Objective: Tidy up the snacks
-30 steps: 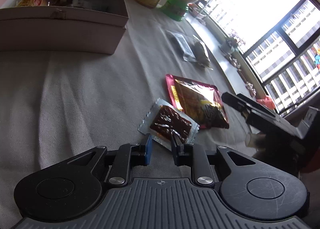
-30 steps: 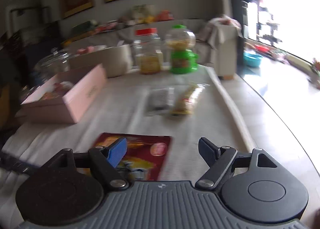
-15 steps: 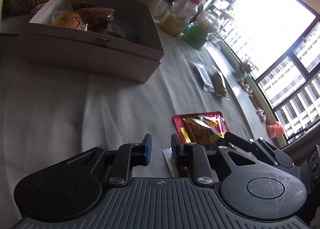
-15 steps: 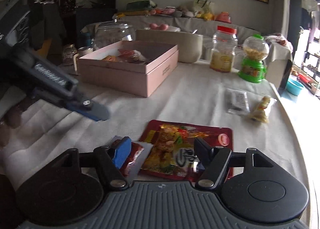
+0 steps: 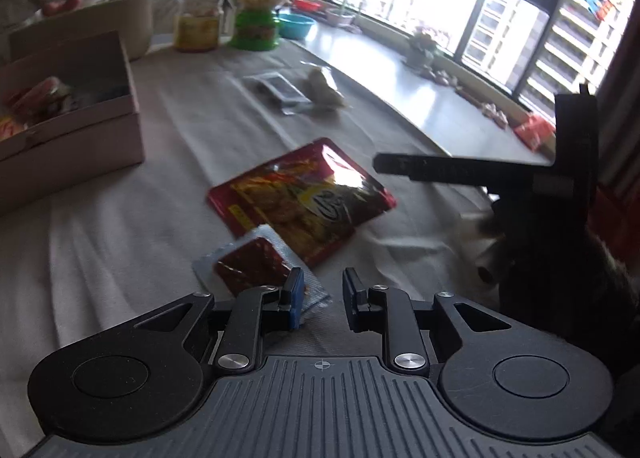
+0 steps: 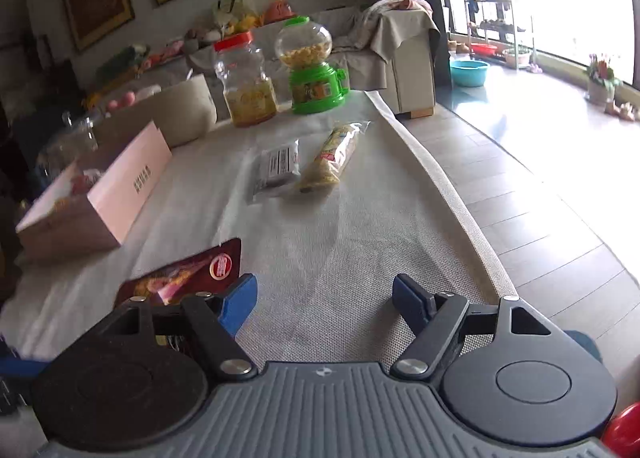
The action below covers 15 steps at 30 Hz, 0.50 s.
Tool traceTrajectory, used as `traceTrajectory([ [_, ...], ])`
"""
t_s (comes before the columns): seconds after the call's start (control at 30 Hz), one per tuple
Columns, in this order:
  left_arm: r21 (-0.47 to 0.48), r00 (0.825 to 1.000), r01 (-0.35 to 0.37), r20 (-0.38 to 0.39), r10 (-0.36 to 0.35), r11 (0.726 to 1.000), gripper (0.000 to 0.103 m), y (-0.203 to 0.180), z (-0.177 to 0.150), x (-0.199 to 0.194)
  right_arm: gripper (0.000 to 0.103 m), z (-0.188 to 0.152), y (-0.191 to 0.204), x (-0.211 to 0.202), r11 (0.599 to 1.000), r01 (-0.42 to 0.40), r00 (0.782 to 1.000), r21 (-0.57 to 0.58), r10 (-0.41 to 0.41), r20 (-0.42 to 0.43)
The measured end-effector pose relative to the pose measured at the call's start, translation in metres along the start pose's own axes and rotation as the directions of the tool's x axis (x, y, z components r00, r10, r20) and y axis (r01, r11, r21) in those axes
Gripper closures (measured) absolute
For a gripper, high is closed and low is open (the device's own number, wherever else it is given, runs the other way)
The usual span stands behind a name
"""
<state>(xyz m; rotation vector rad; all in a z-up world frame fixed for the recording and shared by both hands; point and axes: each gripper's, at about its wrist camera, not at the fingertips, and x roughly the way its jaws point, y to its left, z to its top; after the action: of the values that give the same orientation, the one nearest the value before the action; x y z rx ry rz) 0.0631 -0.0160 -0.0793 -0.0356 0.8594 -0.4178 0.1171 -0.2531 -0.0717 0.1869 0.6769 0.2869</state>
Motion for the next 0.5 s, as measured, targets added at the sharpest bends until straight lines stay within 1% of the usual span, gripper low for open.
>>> traceTrajectory([
  [0.07,0.064,0.999,-0.032,-0.02,0.033,0.997,0.076,-0.01,-0.004,0.005,0.026,-0.002,0.0,0.0,1.0,-0.003,1.0,-0.004,0.003,0.001],
  [0.17,0.158,0.991,-0.123,-0.028,0.129,0.98,0.076,-0.015,-0.014,0.009,0.025,-0.003,0.001,0.0,1.0,-0.003,1.0,-0.01,0.003,0.002],
  [0.2,0.166,0.989,-0.141,-0.028,0.148,0.976,0.075,-0.013,-0.016,0.009,0.024,-0.003,0.0,0.0,1.0,-0.005,1.0,-0.008,0.005,0.003],
  [0.3,0.118,0.985,-0.164,-0.029,0.169,0.979,0.074,0.002,-0.017,0.002,0.024,-0.003,0.001,0.0,1.0,-0.008,1.0,-0.005,0.008,0.004],
  [0.4,0.069,0.968,-0.25,-0.017,0.251,0.966,0.075,0.02,-0.013,-0.005,0.023,-0.003,0.001,0.0,1.0,-0.006,1.0,-0.01,0.006,0.003],
  [0.43,0.039,0.963,-0.268,-0.014,0.269,0.963,0.075,0.027,-0.011,-0.008,0.022,-0.003,0.001,0.0,1.0,-0.006,1.0,-0.013,0.006,0.002],
  [0.5,-0.018,0.96,-0.281,-0.001,0.281,0.96,0.075,0.039,-0.008,-0.014,0.021,-0.003,0.001,0.0,1.0,-0.011,1.0,-0.016,0.011,0.001],
])
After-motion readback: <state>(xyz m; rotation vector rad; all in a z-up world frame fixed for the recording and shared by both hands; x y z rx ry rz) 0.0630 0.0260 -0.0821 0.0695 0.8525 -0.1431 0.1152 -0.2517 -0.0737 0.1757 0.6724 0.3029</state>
